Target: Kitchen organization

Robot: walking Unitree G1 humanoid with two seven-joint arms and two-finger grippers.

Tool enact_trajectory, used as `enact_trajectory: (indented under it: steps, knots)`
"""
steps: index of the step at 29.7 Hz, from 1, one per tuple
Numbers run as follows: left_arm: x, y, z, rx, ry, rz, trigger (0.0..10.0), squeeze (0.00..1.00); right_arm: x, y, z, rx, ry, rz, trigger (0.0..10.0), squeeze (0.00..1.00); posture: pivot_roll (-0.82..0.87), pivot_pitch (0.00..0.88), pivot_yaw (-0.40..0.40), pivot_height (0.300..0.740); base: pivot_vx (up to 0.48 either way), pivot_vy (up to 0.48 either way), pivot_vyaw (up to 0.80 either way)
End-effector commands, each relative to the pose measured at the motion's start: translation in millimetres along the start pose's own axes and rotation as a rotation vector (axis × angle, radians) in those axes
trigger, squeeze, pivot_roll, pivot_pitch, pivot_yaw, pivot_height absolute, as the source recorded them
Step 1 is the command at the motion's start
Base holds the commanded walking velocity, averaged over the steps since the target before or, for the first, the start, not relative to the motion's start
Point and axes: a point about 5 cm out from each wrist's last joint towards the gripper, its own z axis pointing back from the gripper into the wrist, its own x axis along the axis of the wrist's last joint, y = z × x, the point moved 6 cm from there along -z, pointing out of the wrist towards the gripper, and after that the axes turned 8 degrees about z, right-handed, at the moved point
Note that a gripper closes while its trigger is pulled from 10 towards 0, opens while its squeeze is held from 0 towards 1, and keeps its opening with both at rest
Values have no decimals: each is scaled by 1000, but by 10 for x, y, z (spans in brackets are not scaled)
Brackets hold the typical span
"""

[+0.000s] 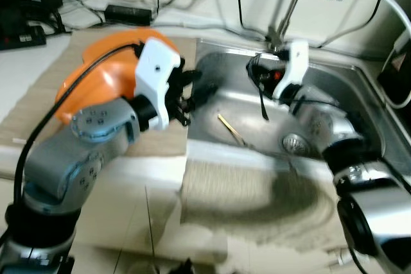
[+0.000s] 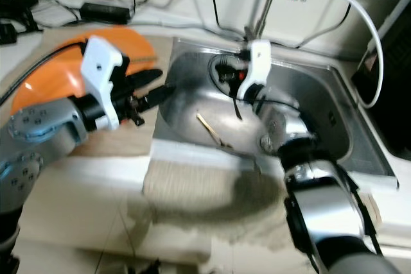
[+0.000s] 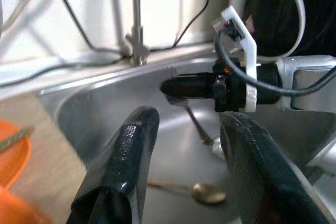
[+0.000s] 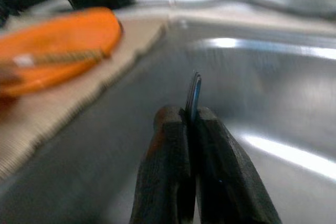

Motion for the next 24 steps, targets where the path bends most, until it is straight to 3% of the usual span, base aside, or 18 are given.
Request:
enact_trajectory:
  steps: [1, 3, 6, 18, 19, 20, 21, 24]
  knots:
    - [9, -118, 13, -43, 37, -19, 10000, 0, -43, -69, -6, -36, 25, 11, 10000, 0, 54, 59, -98, 740, 0, 0, 0]
    - [-95, -229, 85, -97, 122, -25, 10000, 0, -150, -65, -19, -56, 55, -8, 10000, 0, 68, 85, -94, 740, 0, 0, 0]
    - [-145, -284, 139, -120, 159, -27, 10000, 0, -217, -44, -38, -65, 63, -45, 10000, 0, 88, 118, -91, 740, 0, 0, 0]
    - [-173, -304, 210, -104, 209, 11, 10000, 0, -452, 87, -64, -54, 114, -118, 10000, 0, 121, 155, -96, 740, 0, 0, 0]
    - [-173, -296, 208, -100, 209, 13, 10000, 0, -487, 108, -62, -48, 127, -116, 10000, 263, 120, 151, -99, 740, 0, 0, 0]
    - [-173, -296, 208, -100, 209, 13, 10000, 0, -487, 108, -62, -48, 127, -116, 10000, 263, 120, 151, -99, 740, 0, 0, 0]
    - [-166, -283, 206, -92, 206, 10, 10000, 0, -516, 126, -62, -43, 137, -111, 10000, 761, 120, 150, -100, 740, 0, 0, 0]
    - [-155, -264, 201, -81, 202, 7, 10000, 0, -541, 143, -62, -40, 144, -109, 10000, 824, 118, 145, -102, 740, 0, 0, 0]
